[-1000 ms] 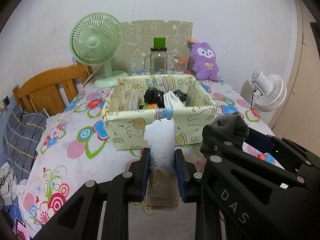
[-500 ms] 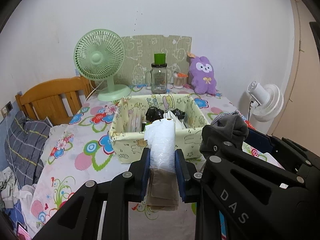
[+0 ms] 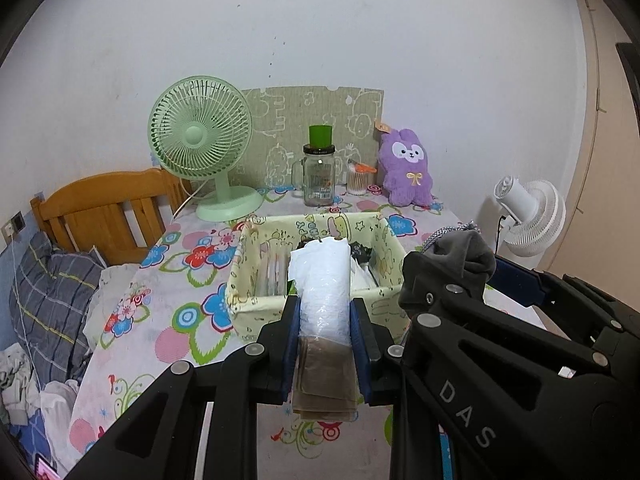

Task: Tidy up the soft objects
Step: 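Lift the folded pack with the left tool while the right tool carries the grey beanie over the box, then lower both tools into the box and open the left tool to release the pack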

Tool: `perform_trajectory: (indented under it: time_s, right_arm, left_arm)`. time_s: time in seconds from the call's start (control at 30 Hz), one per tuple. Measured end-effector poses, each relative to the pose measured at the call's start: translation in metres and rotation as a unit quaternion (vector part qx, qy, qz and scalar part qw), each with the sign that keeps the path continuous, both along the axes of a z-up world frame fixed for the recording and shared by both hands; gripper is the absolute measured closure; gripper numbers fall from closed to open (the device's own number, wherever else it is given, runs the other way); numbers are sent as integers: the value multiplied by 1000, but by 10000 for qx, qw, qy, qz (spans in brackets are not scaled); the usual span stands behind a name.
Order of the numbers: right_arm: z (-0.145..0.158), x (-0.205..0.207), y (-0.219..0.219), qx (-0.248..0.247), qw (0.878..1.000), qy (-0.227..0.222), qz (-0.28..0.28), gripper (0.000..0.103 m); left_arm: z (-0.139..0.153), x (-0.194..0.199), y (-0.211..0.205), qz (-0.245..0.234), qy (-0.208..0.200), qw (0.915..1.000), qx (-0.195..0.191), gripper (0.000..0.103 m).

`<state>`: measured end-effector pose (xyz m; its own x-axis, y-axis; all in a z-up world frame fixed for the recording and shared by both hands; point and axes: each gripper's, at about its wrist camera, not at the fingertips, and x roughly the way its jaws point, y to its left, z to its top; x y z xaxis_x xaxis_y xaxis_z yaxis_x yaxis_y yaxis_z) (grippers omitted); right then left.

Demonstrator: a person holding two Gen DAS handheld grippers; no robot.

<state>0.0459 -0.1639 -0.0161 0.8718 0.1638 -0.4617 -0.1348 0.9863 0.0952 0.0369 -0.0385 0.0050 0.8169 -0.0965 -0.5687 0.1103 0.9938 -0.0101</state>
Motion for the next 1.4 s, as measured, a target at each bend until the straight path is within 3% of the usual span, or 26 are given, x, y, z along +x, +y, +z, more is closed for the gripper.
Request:
perform_trajectory:
  time_s: [1.4]
  right_arm:
    - [9,87,5,54,9998,-84,194,51]
  left_arm:
    - [-3,94,7,199,25,9998,16,79]
